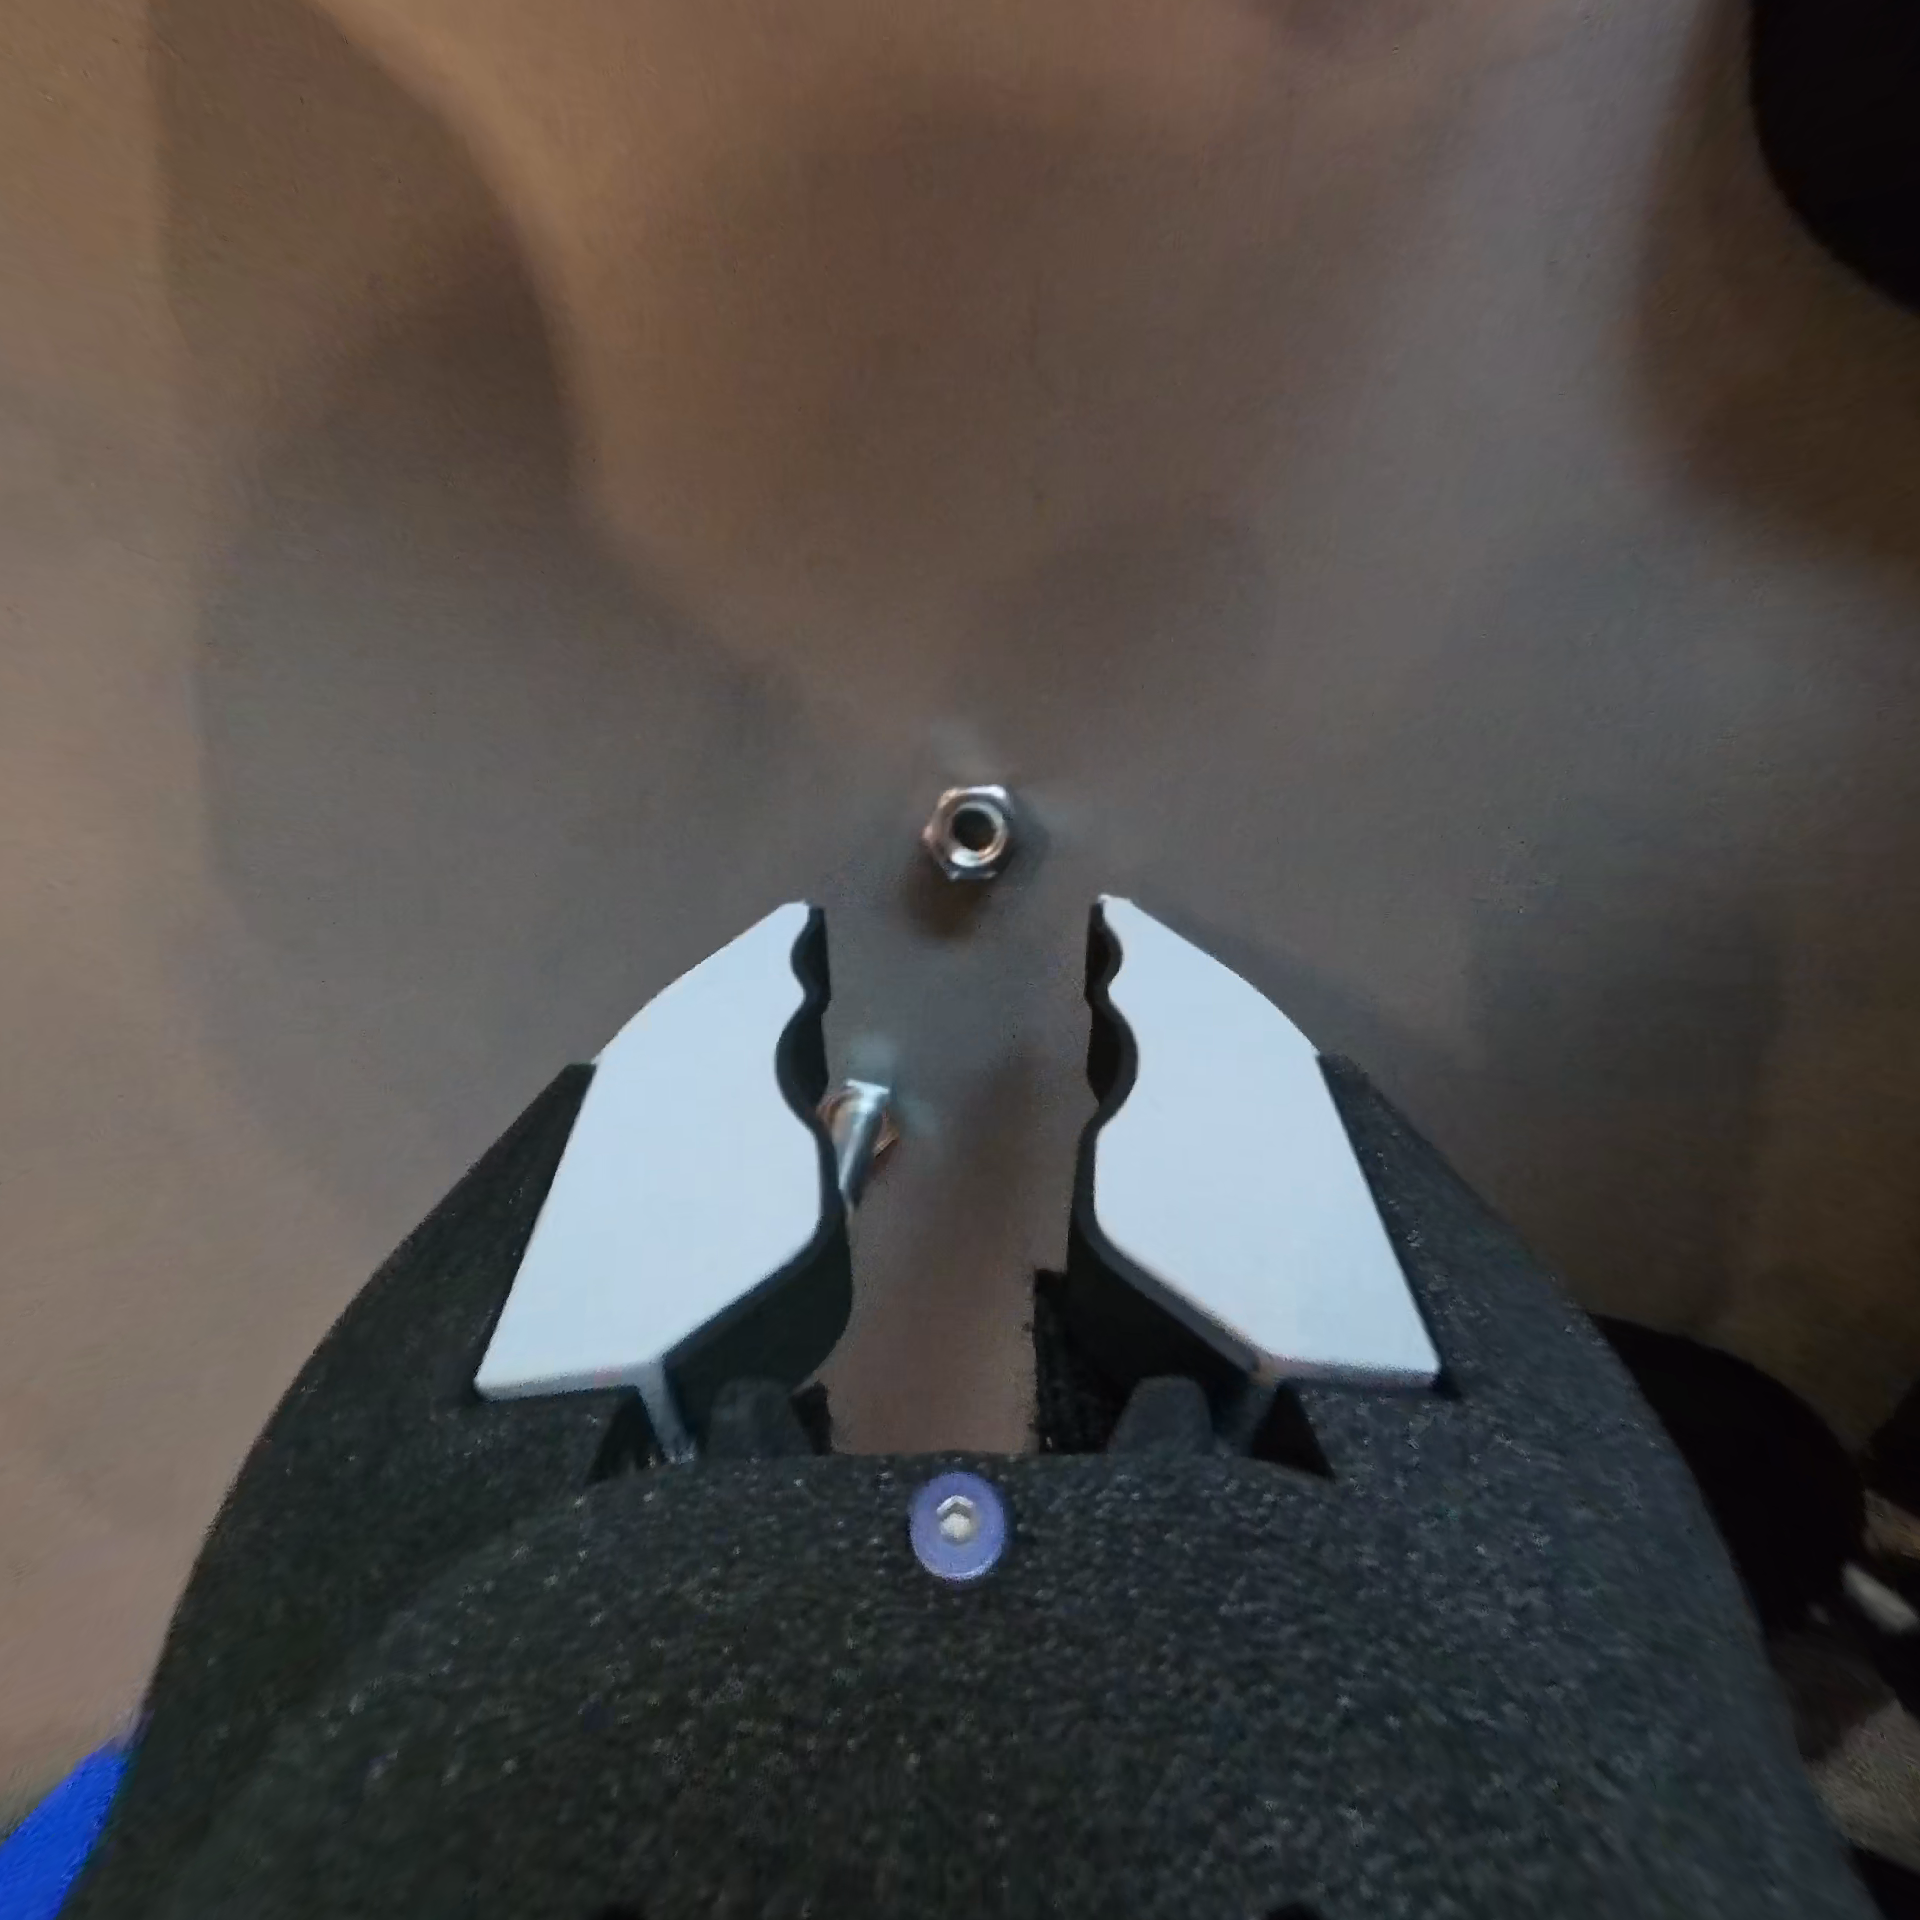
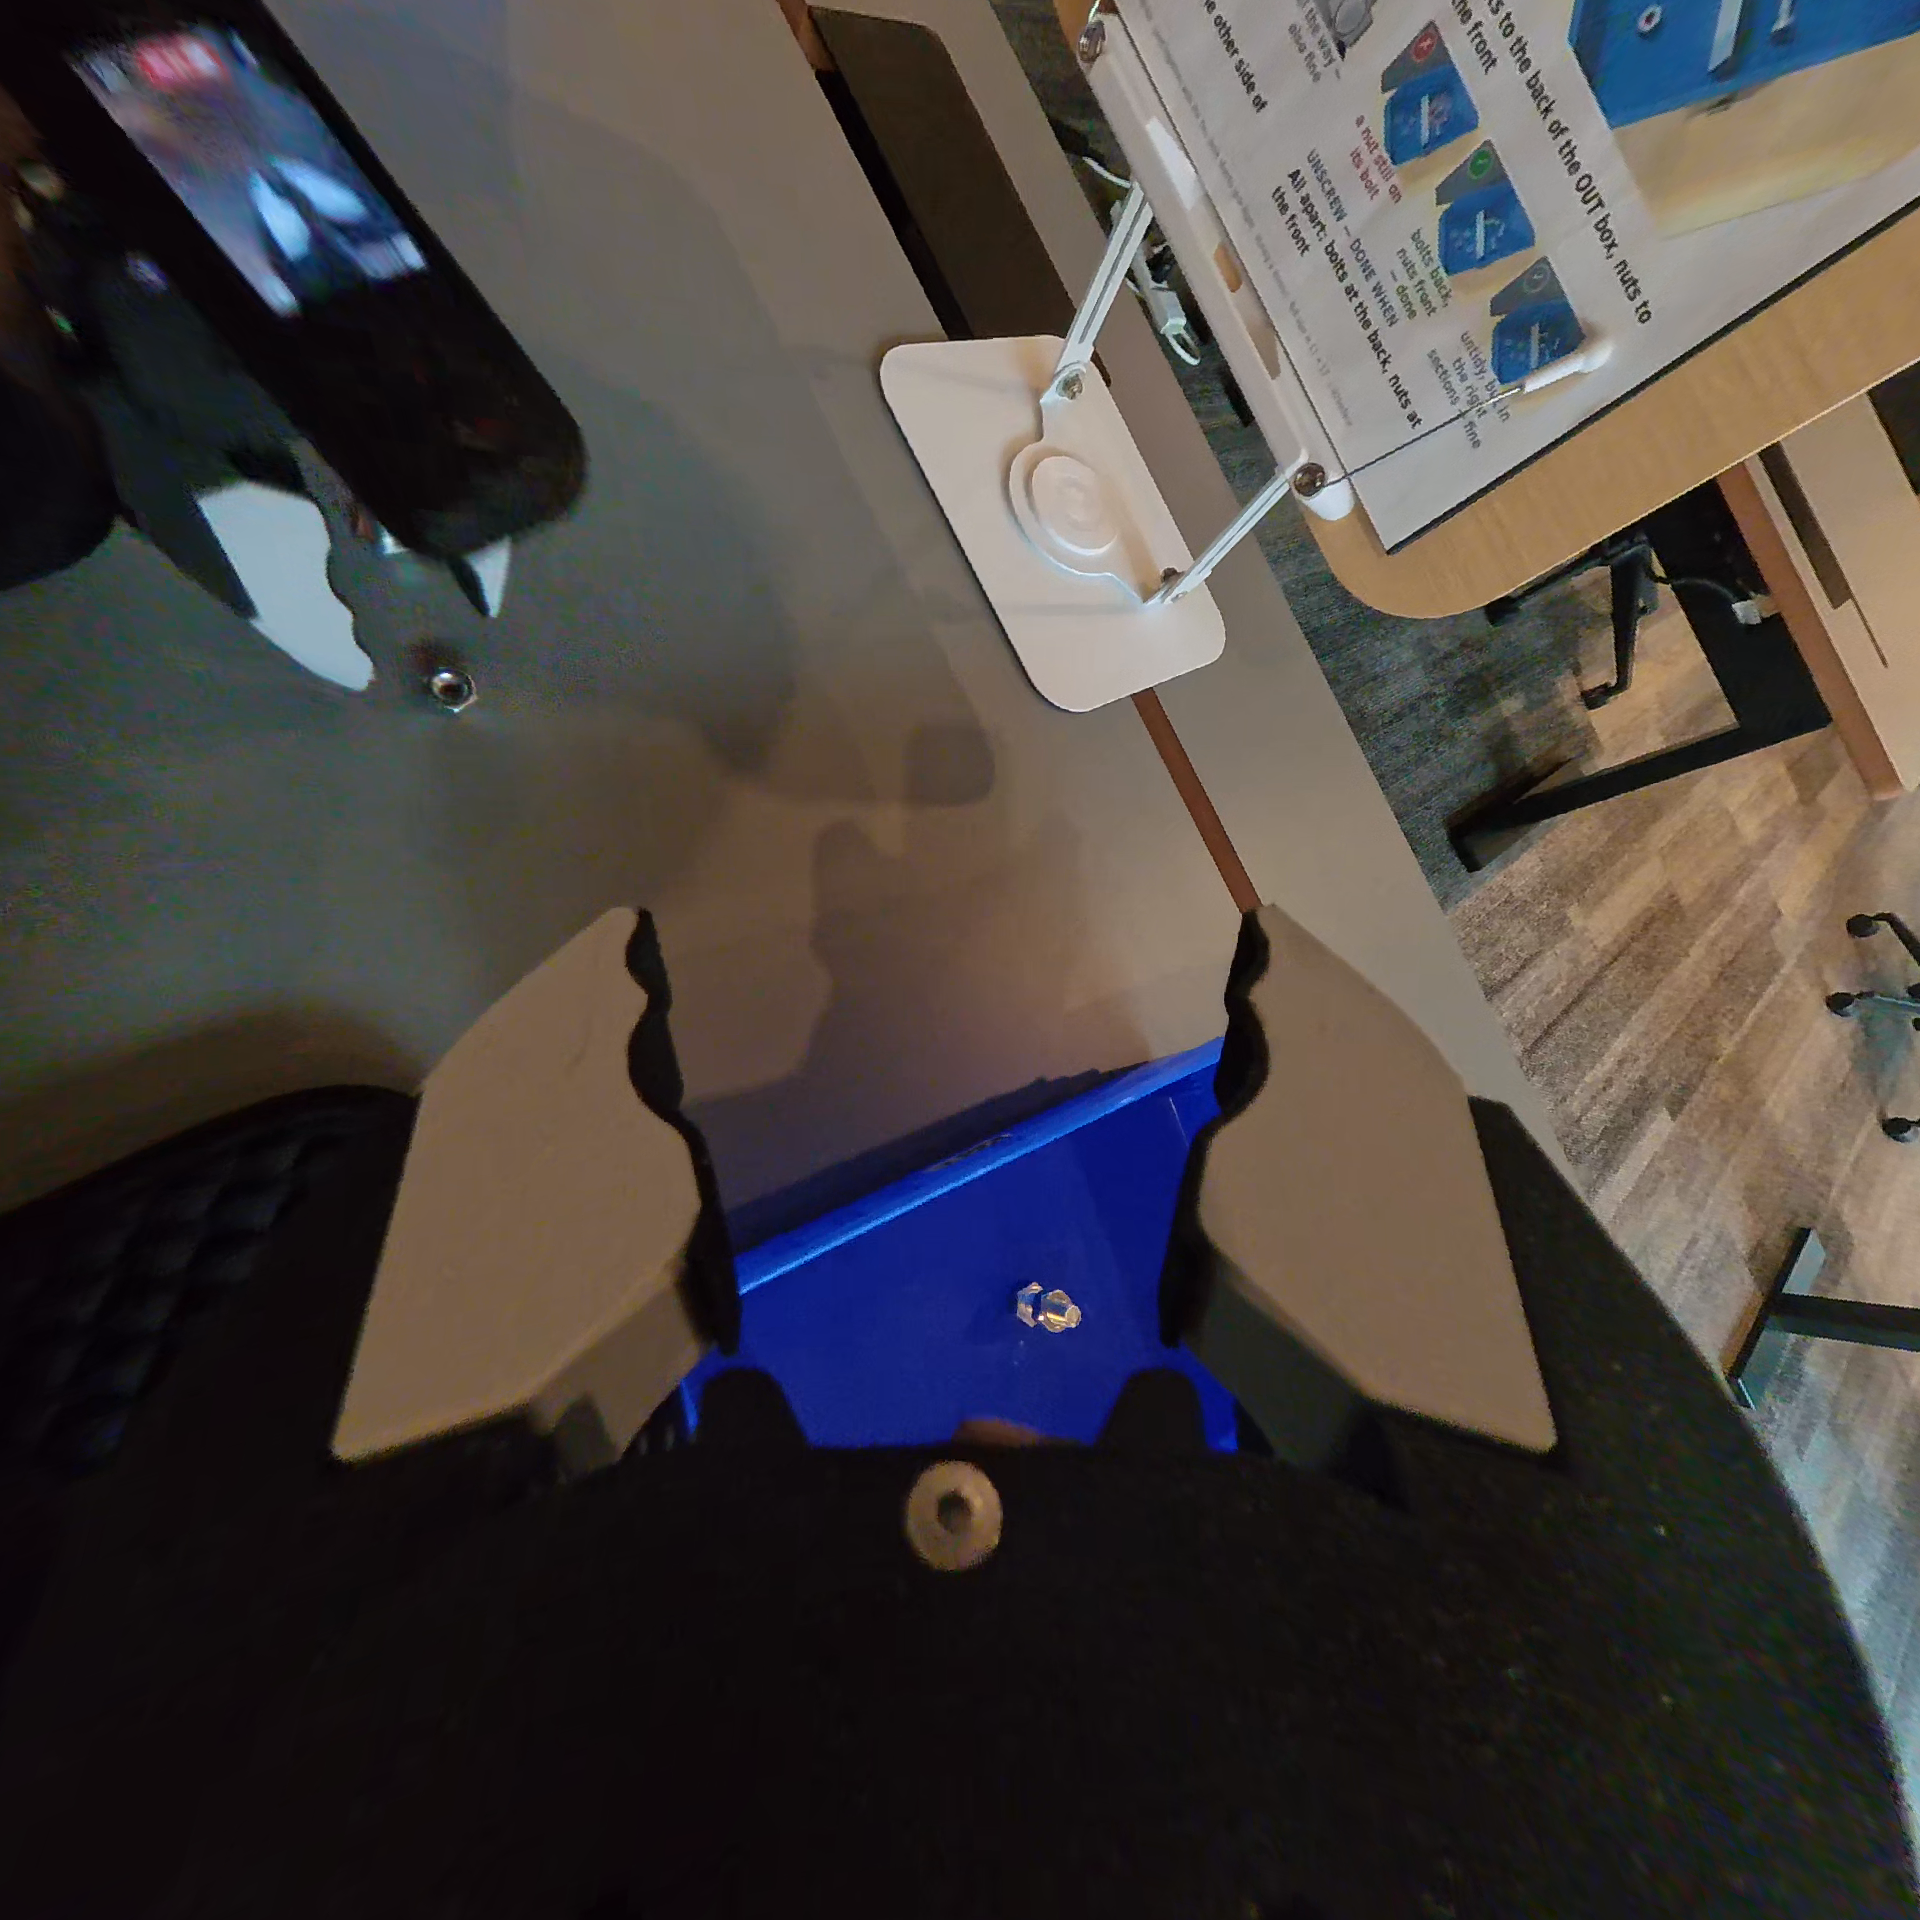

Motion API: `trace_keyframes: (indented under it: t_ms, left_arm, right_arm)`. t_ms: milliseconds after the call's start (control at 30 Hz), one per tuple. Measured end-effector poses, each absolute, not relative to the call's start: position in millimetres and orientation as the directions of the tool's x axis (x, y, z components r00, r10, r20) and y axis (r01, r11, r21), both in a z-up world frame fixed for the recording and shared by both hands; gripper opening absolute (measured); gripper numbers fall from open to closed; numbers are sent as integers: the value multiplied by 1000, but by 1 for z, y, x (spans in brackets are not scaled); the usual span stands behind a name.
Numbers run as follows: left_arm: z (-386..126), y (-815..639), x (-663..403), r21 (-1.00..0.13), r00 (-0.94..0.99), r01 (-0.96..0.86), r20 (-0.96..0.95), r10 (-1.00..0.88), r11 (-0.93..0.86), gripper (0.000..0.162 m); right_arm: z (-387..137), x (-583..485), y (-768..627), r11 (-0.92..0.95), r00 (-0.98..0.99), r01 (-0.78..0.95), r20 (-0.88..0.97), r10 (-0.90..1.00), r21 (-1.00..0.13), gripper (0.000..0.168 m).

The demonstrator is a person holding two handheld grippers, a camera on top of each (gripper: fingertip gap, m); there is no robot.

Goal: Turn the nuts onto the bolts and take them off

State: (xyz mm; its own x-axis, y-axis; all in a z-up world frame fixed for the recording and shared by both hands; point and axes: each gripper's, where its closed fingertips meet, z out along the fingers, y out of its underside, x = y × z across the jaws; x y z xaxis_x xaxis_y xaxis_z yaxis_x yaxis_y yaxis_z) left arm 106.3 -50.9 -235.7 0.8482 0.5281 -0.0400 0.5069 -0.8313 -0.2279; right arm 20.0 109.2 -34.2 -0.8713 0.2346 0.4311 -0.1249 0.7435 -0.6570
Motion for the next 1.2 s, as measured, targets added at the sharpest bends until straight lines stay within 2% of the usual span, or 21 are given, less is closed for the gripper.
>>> trace_keyframes:
  t_ms: [167, 267, 367, 600, 767, 833, 1067, 1133, 1167, 1200]
  left_arm:
    - [-212, -81, 99, -497, 769, 509, -104, 631, -703, 64]
    - [-208, -91, 102, -631, 745, 501, -35, 666, -593, 62]
    - [-213, -97, 104, -703, 737, 493, 24, 676, -513, 58]
    - [-245, -113, 107, -640, 729, 526, 0, 685, -560, 52]
    - [-247, -110, 108, -631, 754, 499, -20, 656, -594, 45]
    - [-247, -108, 110, -640, 760, 498, -2, 650, -585, 39]
    - [-247, -104, 108, -699, 762, 474, 21, 647, -535, 38]
    - [-247, -103, 108, -707, 770, 451, 0, 638, -545, 31]
    - [-247, -102, 111, -703, 782, 443, -1, 623, -557, 18]
    - [-247, -101, 111, -701, 785, 442, 2, 619, -560, 18]
  right_arm:
    - [-35, 18, 111, 745, -872, -114, 426, 242, -657, 102]
    - [-35, 19, 109, 746, -872, -116, 427, 239, -655, 102]
    - [-36, 20, 108, 749, -873, -121, 429, 233, -651, 102]
    - [-37, 21, 105, 757, -876, -127, 431, 218, -641, 102]
    - [-38, 21, 104, 761, -877, -126, 430, 214, -636, 103]
    - [-39, 21, 104, 762, -877, -126, 430, 214, -635, 103]
    - [-40, 22, 103, 767, -878, -126, 431, 209, -629, 103]
    - [-40, 22, 102, 770, -879, -127, 431, 205, -625, 103]
    - [-41, 22, 102, 771, -879, -126, 430, 204, -624, 103]
    - [-41, 22, 101, 772, -880, -126, 430, 203, -623, 103]
